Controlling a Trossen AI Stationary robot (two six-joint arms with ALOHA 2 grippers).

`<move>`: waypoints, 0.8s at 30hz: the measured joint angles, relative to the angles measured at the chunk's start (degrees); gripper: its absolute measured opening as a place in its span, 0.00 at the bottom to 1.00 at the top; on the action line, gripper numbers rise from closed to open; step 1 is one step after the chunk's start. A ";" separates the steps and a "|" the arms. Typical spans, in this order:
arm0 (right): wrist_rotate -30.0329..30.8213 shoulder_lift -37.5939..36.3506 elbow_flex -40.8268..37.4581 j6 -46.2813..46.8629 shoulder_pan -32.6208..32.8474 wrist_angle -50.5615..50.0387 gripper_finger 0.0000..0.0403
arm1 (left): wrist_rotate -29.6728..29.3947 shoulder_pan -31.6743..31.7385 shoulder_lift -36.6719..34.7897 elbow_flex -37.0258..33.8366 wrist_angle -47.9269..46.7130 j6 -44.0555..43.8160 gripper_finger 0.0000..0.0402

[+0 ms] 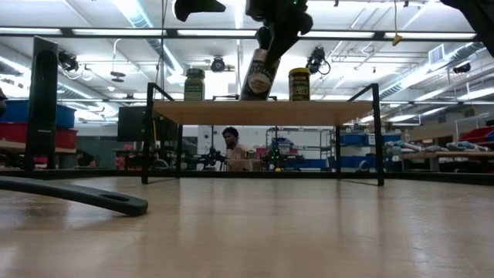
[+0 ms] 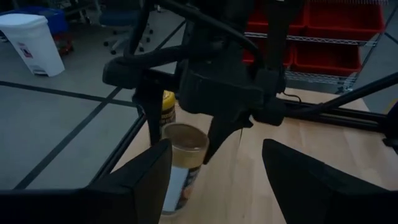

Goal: Shelf spices
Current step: Put the brown seasoning bottle on the shelf

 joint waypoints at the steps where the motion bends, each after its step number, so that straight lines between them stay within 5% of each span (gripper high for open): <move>1: 1.09 0.07 0.00 0.04 0.14 0.43 0.68 | 0.01 0.00 0.00 0.00 -0.22 -0.03 0.63; 7: 2.75 0.12 0.07 0.01 1.58 3.71 0.80 | 0.00 0.00 0.00 0.00 -1.77 -0.05 0.63; 24: 9.27 0.12 0.04 -1.78 4.45 5.76 0.77 | 0.02 0.00 0.00 0.00 -2.23 -0.01 0.63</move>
